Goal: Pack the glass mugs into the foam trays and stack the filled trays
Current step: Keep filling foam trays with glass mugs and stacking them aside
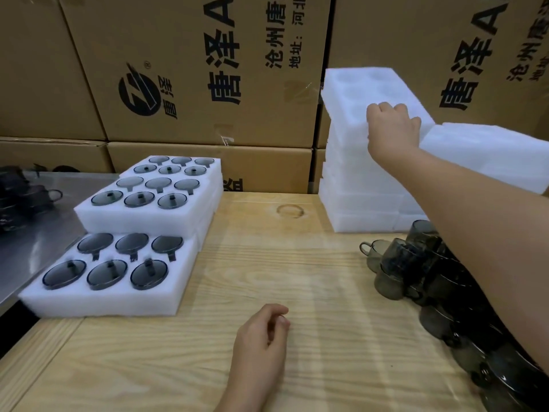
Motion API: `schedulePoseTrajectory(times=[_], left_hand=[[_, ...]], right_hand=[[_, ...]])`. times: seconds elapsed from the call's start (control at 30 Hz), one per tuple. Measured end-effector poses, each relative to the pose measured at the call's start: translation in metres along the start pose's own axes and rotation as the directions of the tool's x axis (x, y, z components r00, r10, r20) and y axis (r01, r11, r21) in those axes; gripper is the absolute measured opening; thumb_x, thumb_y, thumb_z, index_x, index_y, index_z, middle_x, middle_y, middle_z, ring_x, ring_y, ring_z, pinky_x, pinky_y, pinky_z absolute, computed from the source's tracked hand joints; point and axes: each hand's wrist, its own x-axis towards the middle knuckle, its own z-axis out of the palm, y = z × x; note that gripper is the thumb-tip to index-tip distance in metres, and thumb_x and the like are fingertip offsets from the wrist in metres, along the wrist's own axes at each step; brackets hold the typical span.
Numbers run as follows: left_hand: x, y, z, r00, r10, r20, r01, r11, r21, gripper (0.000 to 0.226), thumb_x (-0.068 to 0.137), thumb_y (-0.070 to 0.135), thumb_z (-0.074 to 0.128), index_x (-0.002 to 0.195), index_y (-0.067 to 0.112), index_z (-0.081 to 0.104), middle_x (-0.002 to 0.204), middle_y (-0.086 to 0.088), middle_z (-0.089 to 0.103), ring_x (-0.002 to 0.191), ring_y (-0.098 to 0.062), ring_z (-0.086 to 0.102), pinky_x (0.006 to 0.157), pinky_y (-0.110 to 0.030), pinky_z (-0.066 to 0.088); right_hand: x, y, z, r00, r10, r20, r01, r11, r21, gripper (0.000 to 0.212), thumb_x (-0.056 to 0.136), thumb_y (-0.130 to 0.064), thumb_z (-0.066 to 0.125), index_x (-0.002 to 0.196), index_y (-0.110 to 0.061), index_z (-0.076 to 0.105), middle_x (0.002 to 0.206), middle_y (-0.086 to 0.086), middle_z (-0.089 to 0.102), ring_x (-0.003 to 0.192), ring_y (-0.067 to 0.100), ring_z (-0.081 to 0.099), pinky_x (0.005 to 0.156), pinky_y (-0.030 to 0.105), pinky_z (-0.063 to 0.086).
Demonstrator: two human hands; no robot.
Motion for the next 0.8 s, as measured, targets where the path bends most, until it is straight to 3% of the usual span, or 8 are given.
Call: schedulePoseTrajectory(times=[0.1, 0.23, 0.33, 0.4, 0.5, 0.6, 0.7, 0.8], left_hand=[[0.001, -0.002, 0.0, 1.0, -0.005, 0.001, 0.005, 1.0, -0.005, 0.025, 0.088, 0.008, 0.06, 0.084, 0.033, 0.064, 0.072, 0.008, 0.071, 0.061, -0.003, 0.058, 0.061, -0.011, 0.041], [0.003, -0.001, -0.001, 0.997, -0.029, -0.074, 0.024, 0.997, -0.071, 0.024, 0.09, 0.01, 0.057, 0.088, 0.033, 0.062, 0.074, 0.004, 0.071, 0.068, -0.009, 0.062, 0.063, -0.009, 0.043], [0.004, 0.002, -0.003, 0.976, -0.109, -0.187, 0.061, 0.967, -0.246, 0.02, 0.095, 0.012, 0.052, 0.097, 0.03, 0.062, 0.084, 0.005, 0.07, 0.077, 0.004, 0.063, 0.07, -0.008, 0.044], [0.005, 0.003, -0.008, 0.94, -0.22, -0.259, 0.095, 0.902, -0.421, 0.021, 0.098, 0.01, 0.046, 0.099, 0.024, 0.061, 0.092, 0.0, 0.069, 0.084, -0.003, 0.064, 0.077, -0.022, 0.048], [0.002, 0.002, -0.03, 0.843, -0.393, -0.368, 0.105, 0.79, -0.605, 0.028, 0.101, 0.01, 0.038, 0.089, 0.025, 0.059, 0.087, -0.003, 0.063, 0.075, -0.001, 0.061, 0.074, -0.02, 0.046], [-0.007, -0.009, -0.062, 0.764, -0.531, -0.366, 0.19, 0.728, -0.659, 0.028, 0.102, 0.023, 0.032, 0.081, 0.029, 0.05, 0.085, 0.004, 0.054, 0.067, 0.003, 0.058, 0.07, -0.018, 0.044], [-0.014, -0.017, -0.093, 0.855, -0.499, -0.14, 0.179, 0.538, -0.824, 0.022, 0.098, 0.03, 0.044, 0.106, 0.021, 0.062, 0.111, -0.006, 0.063, 0.101, -0.018, 0.061, 0.09, -0.036, 0.048], [-0.018, -0.012, -0.104, 0.923, -0.382, -0.035, 0.143, 0.427, -0.893, 0.029, 0.098, 0.026, 0.041, 0.119, 0.015, 0.059, 0.117, -0.008, 0.063, 0.106, -0.02, 0.061, 0.092, -0.035, 0.047]], right_hand=[[-0.013, -0.011, -0.017, 0.999, -0.023, -0.033, 0.025, 0.998, 0.062, 0.031, 0.082, 0.011, 0.047, 0.107, -0.008, 0.047, 0.107, 0.014, 0.053, 0.107, 0.034, 0.04, 0.079, 0.04, 0.031], [-0.075, -0.034, -0.048, 0.979, -0.113, -0.168, 0.159, 0.945, 0.287, 0.037, 0.079, 0.012, 0.047, 0.11, -0.006, 0.054, 0.107, 0.014, 0.055, 0.105, 0.034, 0.043, 0.078, 0.038, 0.033], [-0.16, -0.046, -0.064, 0.948, -0.141, -0.286, 0.273, 0.823, 0.499, 0.038, 0.067, 0.016, 0.048, 0.098, -0.002, 0.06, 0.098, 0.016, 0.057, 0.099, 0.034, 0.047, 0.086, 0.035, 0.034], [-0.217, -0.045, -0.066, 0.941, -0.155, -0.3, 0.308, 0.756, 0.577, 0.033, 0.063, 0.015, 0.048, 0.09, 0.0, 0.06, 0.094, 0.015, 0.057, 0.101, 0.034, 0.05, 0.092, 0.033, 0.034], [-0.281, -0.032, -0.056, 0.95, -0.225, -0.218, 0.313, 0.661, 0.682, 0.025, 0.067, 0.009, 0.043, 0.084, -0.003, 0.057, 0.099, 0.011, 0.057, 0.115, 0.031, 0.049, 0.1, 0.036, 0.036], [-0.322, -0.013, -0.035, 0.946, -0.306, -0.107, 0.273, 0.576, 0.771, 0.029, 0.067, 0.006, 0.04, 0.085, -0.014, 0.049, 0.113, 0.006, 0.054, 0.125, 0.021, 0.042, 0.102, 0.024, 0.032], [-0.345, 0.004, -0.014, 0.935, -0.349, 0.057, 0.157, 0.556, 0.816, 0.042, 0.055, 0.022, 0.049, 0.082, -0.011, 0.051, 0.129, -0.004, 0.043, 0.128, 0.008, 0.037, 0.1, 0.011, 0.028], [-0.352, 0.012, -0.004, 0.902, -0.388, 0.19, 0.073, 0.57, 0.818, 0.048, 0.054, 0.023, 0.048, 0.082, -0.016, 0.051, 0.136, -0.017, 0.031, 0.128, 0.0, 0.034, 0.098, 0.008, 0.027]])
